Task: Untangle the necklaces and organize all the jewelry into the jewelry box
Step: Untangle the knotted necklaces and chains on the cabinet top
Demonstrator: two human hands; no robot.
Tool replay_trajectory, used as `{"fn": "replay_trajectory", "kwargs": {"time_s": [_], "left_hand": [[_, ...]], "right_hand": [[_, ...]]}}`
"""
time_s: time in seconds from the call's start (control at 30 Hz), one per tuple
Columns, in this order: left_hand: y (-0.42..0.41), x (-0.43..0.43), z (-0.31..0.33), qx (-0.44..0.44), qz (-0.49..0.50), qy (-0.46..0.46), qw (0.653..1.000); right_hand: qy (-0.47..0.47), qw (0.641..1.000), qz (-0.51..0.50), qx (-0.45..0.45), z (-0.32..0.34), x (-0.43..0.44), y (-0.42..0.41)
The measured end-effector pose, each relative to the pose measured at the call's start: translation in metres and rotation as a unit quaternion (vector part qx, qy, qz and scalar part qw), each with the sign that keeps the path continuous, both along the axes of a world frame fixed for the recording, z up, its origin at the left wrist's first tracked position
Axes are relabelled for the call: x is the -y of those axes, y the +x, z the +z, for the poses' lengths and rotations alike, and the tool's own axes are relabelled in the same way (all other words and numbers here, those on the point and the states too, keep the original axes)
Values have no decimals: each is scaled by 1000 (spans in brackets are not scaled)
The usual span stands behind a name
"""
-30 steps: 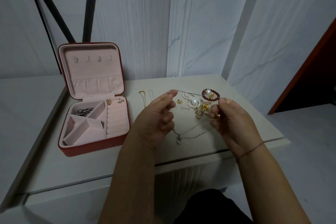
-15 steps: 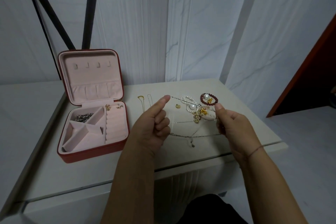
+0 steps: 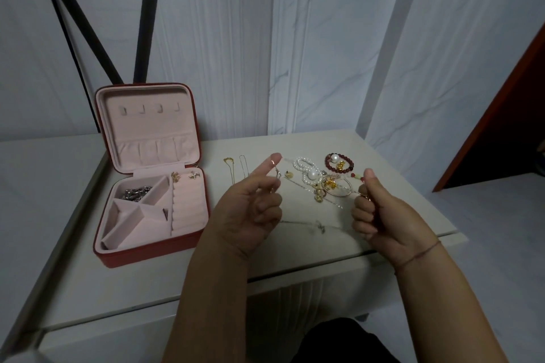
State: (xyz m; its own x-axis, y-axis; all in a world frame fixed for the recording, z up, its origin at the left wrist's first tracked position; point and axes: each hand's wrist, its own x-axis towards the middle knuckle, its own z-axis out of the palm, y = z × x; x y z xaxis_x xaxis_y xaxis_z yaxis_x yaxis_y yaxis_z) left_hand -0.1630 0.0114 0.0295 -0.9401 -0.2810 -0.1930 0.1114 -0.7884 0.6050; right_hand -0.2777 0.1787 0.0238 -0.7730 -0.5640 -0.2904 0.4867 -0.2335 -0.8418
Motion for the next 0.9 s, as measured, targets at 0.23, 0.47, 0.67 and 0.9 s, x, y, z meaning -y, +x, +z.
{"fn": "replay_trajectory", "kwargs": {"time_s": [0.23,0.47,0.67,0.9], "left_hand": [[1,4,-1,-18,28,13,999],[0,2,4,-1,123,51,991],[1,1,4,-27,80,17,996],[-4,-5,3,-23,73,54,996]], "right_hand": [[0,1000,-28,14,-2,-2,2],[50,994,-86,-52,-3,-5,3],[42,971,-225,-69,-8,-8,-1],[-8,957,-285,-60,-5,-10,-1]]}}
